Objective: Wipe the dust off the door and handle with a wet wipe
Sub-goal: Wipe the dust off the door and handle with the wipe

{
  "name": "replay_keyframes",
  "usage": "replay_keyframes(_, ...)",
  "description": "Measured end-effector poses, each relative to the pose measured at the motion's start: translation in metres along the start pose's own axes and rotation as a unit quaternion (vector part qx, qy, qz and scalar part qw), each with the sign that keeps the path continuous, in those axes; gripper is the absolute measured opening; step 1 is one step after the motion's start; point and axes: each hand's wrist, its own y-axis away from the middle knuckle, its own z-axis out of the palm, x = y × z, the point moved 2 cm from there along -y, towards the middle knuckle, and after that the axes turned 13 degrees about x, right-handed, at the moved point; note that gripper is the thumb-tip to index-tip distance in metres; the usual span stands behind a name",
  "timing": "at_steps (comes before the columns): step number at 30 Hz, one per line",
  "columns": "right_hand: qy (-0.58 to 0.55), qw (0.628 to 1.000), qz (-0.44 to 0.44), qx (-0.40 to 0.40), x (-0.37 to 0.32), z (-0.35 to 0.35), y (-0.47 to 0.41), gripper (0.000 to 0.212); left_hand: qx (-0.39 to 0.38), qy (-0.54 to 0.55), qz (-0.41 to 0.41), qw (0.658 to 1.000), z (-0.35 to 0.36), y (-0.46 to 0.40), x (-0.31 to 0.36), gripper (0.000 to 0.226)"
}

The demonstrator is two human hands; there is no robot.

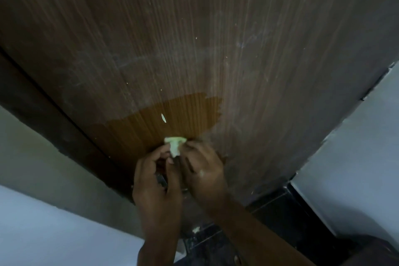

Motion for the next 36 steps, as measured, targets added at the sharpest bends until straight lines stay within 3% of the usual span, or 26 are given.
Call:
replay_keyframes(2, -0.002, 0.999, -0.017, -0.035, 0.006, -0.003, 0.002, 0.028, 0.005, 0.01, -0.002, 1.0, -0.002, -0.001, -0.001, 0.027)
replay_keyframes(4, 0.035, 0.997, 0.06, 0.035, 0.027, -0.018, -0.011, 0.009, -0.001, 0.025, -0.005, 1.0, -0.005, -0.001, -0.003, 0.028)
replay_keyframes(6, 0.05, 0.971, 0.189, 0.136, 0.053, -0.036, -0.033, 0.009, -0.011, 0.021, -0.008, 1.0, -0.007, 0.001, -0.005, 0.027)
replay_keyframes(8, 0.056, 0.954, 0.237, 0.176, 0.063, -0.041, -0.043, 0.008, -0.017, -0.002, -0.011, 1.0, -0.006, 0.006, -0.006, 0.027)
replay_keyframes(11, 0.06, 0.979, 0.155, 0.118, 0.043, -0.022, -0.023, 0.006, -0.03, -0.016, -0.026, 0.999, 0.001, 0.012, -0.005, 0.029)
replay_keyframes(15, -0.004, 0.999, 0.011, -0.052, 0.02, 0.002, 0.017, 0.014, -0.043, -0.026, -0.024, 0.998, 0.008, 0.015, -0.004, 0.026)
replay_keyframes(17, 0.003, 0.998, 0.02, -0.056, 0.027, -0.001, 0.016, 0.014, -0.043, -0.027, -0.019, 0.999, 0.009, 0.015, -0.006, 0.025)
replay_keyframes(21, 0.031, 0.978, 0.195, 0.065, 0.057, -0.025, -0.002, 0.017, -0.036, -0.035, -0.004, 0.999, 0.009, 0.015, -0.013, 0.023)
replay_keyframes(23, 0.035, 0.964, 0.25, 0.081, 0.062, -0.029, -0.005, 0.018, -0.039, -0.042, -0.001, 0.998, 0.011, 0.017, -0.013, 0.024)
replay_keyframes(26, 0.035, 0.984, 0.171, 0.04, 0.044, -0.015, 0.007, 0.01, -0.045, -0.048, -0.001, 0.998, 0.015, 0.018, -0.01, 0.024)
replay_keyframes(29, -0.007, 0.996, 0.06, -0.07, 0.027, 0.003, 0.025, 0.012, -0.05, -0.06, 0.0, 0.997, 0.016, 0.017, -0.008, 0.023)
replay_keyframes(31, 0.002, 0.994, 0.042, -0.103, 0.03, 0.002, 0.028, 0.009, -0.054, -0.061, 0.008, 0.997, 0.014, 0.016, -0.008, 0.024)
replay_keyframes(33, 0.042, 0.992, 0.116, -0.04, 0.044, -0.008, 0.023, 0.011, -0.054, -0.054, 0.01, 0.997, 0.011, 0.014, -0.009, 0.027)
replay_keyframes(36, 0.064, 0.955, 0.284, 0.056, 0.066, -0.025, 0.015, 0.018, -0.048, -0.056, 0.01, 0.997, 0.008, 0.015, -0.011, 0.028)
